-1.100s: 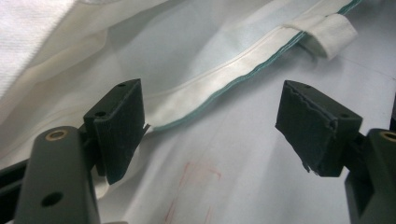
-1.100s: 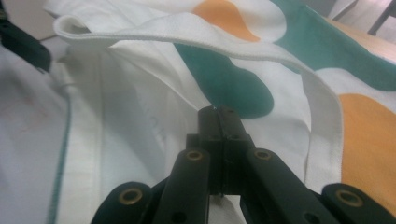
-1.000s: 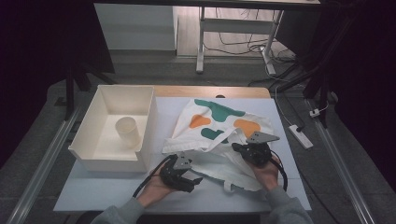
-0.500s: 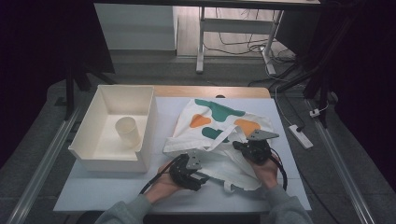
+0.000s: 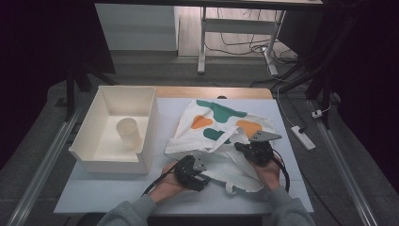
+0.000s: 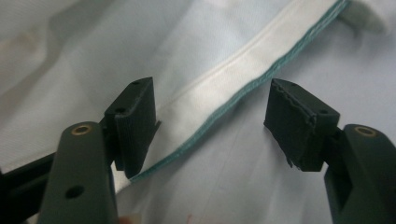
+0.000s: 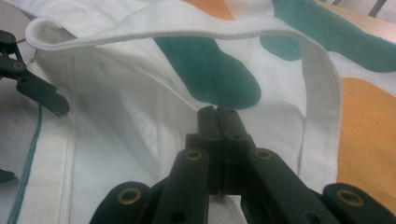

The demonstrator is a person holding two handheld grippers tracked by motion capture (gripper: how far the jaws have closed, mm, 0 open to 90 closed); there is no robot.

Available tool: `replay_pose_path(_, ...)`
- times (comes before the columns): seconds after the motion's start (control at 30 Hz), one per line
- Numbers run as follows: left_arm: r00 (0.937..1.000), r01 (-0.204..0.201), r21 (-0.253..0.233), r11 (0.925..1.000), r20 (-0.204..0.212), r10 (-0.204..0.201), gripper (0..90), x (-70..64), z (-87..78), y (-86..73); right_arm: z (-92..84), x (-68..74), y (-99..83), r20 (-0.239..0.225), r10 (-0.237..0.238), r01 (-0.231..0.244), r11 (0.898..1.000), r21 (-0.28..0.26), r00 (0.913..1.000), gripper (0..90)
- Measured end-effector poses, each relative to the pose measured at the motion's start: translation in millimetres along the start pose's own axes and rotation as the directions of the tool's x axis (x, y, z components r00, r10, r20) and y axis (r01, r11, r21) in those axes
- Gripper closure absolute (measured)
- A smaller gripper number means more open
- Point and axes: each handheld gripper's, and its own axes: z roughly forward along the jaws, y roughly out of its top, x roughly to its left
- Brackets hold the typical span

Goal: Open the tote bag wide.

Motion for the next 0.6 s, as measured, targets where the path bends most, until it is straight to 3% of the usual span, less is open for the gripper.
replay_pose_path(0.27,0.9999,-0.011,-0.011,0.9999,-0.012,0.011,38.3,0.4,1.3,-0.6,0.0,0.1,-0.6,0.0,0.005,-0.005,1.0,-0.004,1.0,89.2)
replay_pose_path(0.47,0.9996,-0.023,-0.023,0.9995,-0.014,0.022,52.6,2.1,2.1,-0.7,-0.4,0.4,-0.4,0.0,0.001,-0.001,1.0,-0.007,1.0,89.1)
replay_pose_path(0.6,0.9978,-0.037,-0.024,0.999,-0.055,0.035,64.9,2.5,2.6,-1.0,-0.7,0.7,-0.2,0.004,-0.003,0.003,1.0,-0.009,1.0,89.1)
